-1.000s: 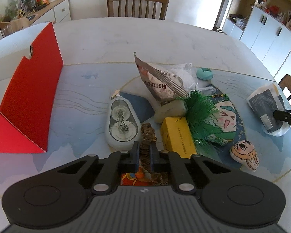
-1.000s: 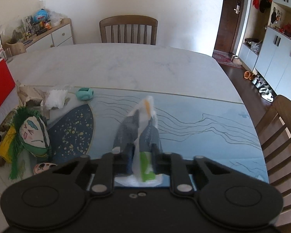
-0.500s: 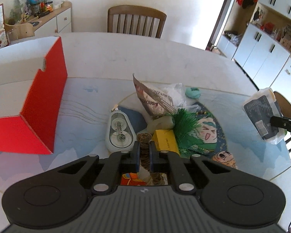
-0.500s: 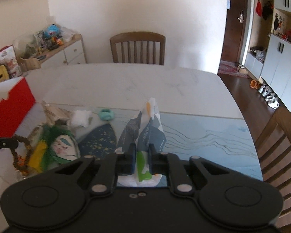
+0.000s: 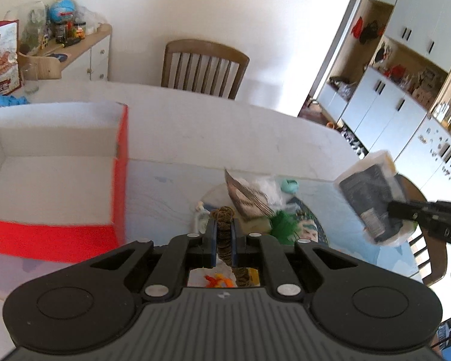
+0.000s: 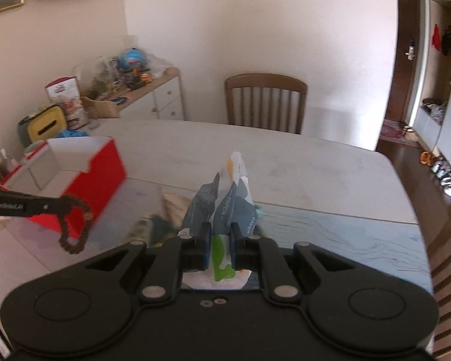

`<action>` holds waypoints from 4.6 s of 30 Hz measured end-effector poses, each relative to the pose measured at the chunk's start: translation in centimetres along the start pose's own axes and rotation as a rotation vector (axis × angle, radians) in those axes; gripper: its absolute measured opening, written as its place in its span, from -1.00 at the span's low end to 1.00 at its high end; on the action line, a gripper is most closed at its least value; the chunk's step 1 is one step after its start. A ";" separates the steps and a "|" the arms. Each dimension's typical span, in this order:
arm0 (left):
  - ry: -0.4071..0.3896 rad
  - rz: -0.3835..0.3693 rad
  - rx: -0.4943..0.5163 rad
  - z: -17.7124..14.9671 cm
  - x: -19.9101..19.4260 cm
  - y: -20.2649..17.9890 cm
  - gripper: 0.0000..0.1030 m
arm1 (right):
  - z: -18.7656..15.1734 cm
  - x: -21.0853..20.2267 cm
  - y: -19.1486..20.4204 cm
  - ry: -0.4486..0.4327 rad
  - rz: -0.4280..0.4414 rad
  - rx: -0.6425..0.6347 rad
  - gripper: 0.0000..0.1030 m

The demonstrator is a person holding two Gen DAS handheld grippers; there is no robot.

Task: Organize objects
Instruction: 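Carry the bead bracelet with the left tool while the right tool carries the bag to the box, then open the left tool to drop the bracelet while the right tool releases the bag into the box, then move both tools back over the items on the table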

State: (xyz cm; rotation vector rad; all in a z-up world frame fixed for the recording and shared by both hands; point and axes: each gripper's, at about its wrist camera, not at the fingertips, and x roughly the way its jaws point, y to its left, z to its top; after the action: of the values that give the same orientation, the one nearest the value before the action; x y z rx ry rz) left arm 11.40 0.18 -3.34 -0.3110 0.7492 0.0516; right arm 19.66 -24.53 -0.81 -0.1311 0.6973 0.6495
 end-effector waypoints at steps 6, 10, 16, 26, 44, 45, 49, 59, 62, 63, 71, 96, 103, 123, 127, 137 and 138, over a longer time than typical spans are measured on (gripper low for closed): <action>-0.034 -0.016 -0.015 1.9 -2.1 3.9 -0.84 | 1.9 1.5 5.5 0.006 0.064 -0.017 -0.78; -0.057 -0.009 -0.016 3.0 -3.2 6.8 -0.84 | 3.3 2.5 9.5 -0.001 0.101 -0.069 -0.78; -0.071 0.002 -0.035 4.0 -4.2 11.0 -0.83 | 5.1 4.2 15.4 -0.021 0.130 -0.153 -0.78; -0.074 0.066 -0.027 5.5 -4.2 17.0 -0.83 | 7.1 9.6 22.7 0.030 0.163 -0.211 -0.78; 0.082 0.139 0.031 7.0 4.0 24.0 -0.83 | 6.6 20.5 29.0 0.216 0.147 -0.257 -0.78; 0.096 0.142 0.031 6.9 4.5 24.2 -0.83 | 6.5 20.9 29.1 0.224 0.140 -0.259 -0.78; 0.161 0.141 0.025 6.7 6.2 24.8 -0.83 | 5.8 22.2 29.5 0.262 0.133 -0.278 -0.78; 0.294 0.145 0.032 6.5 8.4 25.5 -0.83 | 5.0 24.0 30.3 0.346 0.120 -0.289 -0.78; 0.326 0.152 0.032 6.3 8.8 25.5 -0.83 | 4.8 24.3 30.5 0.359 0.116 -0.292 -0.77; 0.334 0.154 0.032 6.2 8.8 25.5 -0.83 | 4.8 24.3 30.5 0.362 0.111 -0.292 -0.77; 0.344 0.174 0.022 5.8 8.5 25.5 -0.82 | 5.1 24.0 30.2 0.347 0.097 -0.263 -0.61; 0.211 0.123 0.007 5.8 1.9 23.5 -0.57 | 6.4 15.9 27.3 0.173 0.162 -0.170 0.06; 0.132 0.118 0.026 5.8 -0.8 21.0 -0.31 | 6.4 12.5 25.7 0.111 0.186 -0.140 0.23; 0.017 0.111 0.056 4.4 -3.3 9.3 0.63 | 5.3 2.5 14.2 -0.018 0.195 -0.107 0.73; 0.010 0.113 0.082 3.7 -2.9 6.3 0.65 | 4.4 0.8 11.0 -0.036 0.182 -0.099 0.84; -0.062 0.101 0.169 1.9 -2.2 -0.2 1.00 | 1.4 -1.5 3.3 -0.050 0.130 -0.035 0.94; -0.067 0.094 0.171 1.7 -2.1 -0.6 1.00 | 1.1 -1.6 2.6 -0.048 0.125 -0.028 0.94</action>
State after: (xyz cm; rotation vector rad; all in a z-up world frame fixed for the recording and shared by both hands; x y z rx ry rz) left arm 11.07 0.24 -0.55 -0.1104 0.6967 0.0852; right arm 17.78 -22.91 1.35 -0.0976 0.6541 0.7797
